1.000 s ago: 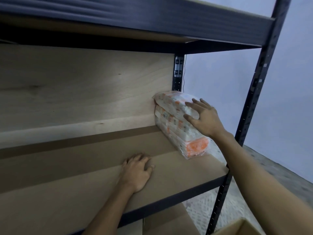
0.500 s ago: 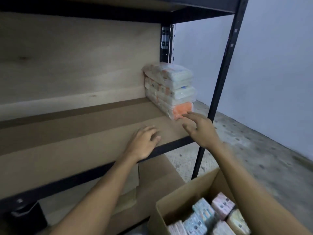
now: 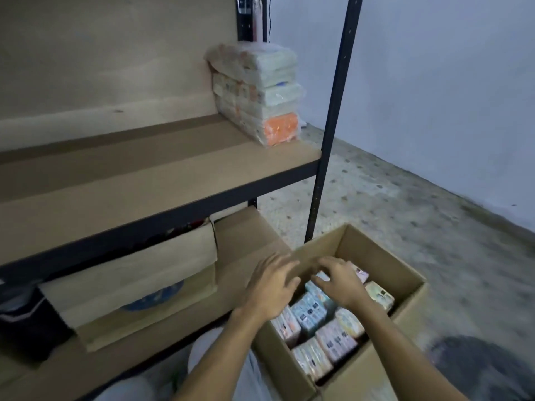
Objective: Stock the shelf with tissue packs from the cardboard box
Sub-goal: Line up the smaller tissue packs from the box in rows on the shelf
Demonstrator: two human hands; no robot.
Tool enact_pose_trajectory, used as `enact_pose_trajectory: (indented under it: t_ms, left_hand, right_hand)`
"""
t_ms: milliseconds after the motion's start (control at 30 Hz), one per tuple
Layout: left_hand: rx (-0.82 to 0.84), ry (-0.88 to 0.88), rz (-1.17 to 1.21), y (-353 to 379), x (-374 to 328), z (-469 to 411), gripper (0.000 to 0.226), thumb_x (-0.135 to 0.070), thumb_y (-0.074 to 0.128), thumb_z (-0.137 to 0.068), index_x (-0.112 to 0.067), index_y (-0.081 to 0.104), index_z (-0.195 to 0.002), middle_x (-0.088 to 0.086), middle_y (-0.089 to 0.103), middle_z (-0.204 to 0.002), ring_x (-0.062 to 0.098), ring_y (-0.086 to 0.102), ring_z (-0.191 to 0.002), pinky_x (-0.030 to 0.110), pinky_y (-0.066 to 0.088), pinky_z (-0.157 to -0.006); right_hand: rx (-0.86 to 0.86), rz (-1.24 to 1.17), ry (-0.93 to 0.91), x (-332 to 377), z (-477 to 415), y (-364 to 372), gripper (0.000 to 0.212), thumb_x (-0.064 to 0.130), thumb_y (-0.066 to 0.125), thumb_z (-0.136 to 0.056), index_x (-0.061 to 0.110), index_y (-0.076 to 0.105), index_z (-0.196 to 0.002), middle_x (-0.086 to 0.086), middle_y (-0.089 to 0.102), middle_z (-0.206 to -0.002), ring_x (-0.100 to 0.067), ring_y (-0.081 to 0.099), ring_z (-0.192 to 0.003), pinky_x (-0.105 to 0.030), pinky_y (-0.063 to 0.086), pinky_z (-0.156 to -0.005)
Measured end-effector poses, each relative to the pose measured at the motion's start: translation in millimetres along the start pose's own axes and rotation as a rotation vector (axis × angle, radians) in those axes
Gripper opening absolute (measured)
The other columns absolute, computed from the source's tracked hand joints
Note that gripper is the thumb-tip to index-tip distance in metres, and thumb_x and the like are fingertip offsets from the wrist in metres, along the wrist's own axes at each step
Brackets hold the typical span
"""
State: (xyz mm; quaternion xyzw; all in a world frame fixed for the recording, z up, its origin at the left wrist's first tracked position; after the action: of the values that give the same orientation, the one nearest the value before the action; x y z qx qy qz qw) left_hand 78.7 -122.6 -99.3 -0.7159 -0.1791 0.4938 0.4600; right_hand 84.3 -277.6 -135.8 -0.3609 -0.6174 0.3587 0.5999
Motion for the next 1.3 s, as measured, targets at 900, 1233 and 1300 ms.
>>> enact_pose_trajectory:
  t_ms: [900,1233,1300]
  left_hand:
    - [0.654,-0.702,-0.208,187,106,-5,0.07,-0.057,0.037,-0.095,-0.015,0.021,-0.149,0.019,0.034,-0.149,0.036,0.037,-0.135,0.042,0.031,-0.107]
    - [0.529,-0.775,-0.069,213,122,-18,0.084,-0.065,0.051,-0.084,-0.021,0.02,-0.149,0.015,0.029,-0.15,0.038,0.027,-0.136,0.043,0.027,-0.109]
    - [0.512,-0.78,-0.035,213,123,-23,0.077,-0.056,0.055,-0.085,-0.019,0.026,-0.146,0.015,0.034,-0.148,0.038,0.031,-0.135,0.042,0.029,-0.108]
  right_hand:
    - [0.334,0.263,0.11,-91,-9,161,0.087,0.048,0.073,-0.066,0.047,0.027,-0.14,-0.005,0.023,-0.142,-0.031,0.022,-0.127,-0.054,0.038,-0.094]
    - [0.232,0.276,0.083,-105,-26,160,0.059,0.046,0.068,-0.073,0.03,0.045,-0.125,-0.005,0.016,-0.151,-0.03,0.02,-0.134,-0.053,0.04,-0.091]
    - [0.219,0.232,0.036,-101,-28,162,0.051,0.04,0.067,-0.077,0.026,0.047,-0.122,-0.002,0.014,-0.155,-0.028,0.016,-0.14,-0.052,0.04,-0.092]
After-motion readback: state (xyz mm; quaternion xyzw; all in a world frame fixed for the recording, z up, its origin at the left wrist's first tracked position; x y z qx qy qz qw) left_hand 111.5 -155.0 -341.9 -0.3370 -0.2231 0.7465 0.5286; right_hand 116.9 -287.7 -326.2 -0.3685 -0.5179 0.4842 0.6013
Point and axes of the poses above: each hand's wrist, its own z-axis away from the middle knuckle, its own y-axis out of the palm, x = y × z, the point moved 9 cm from there along -z, towards the middle knuckle
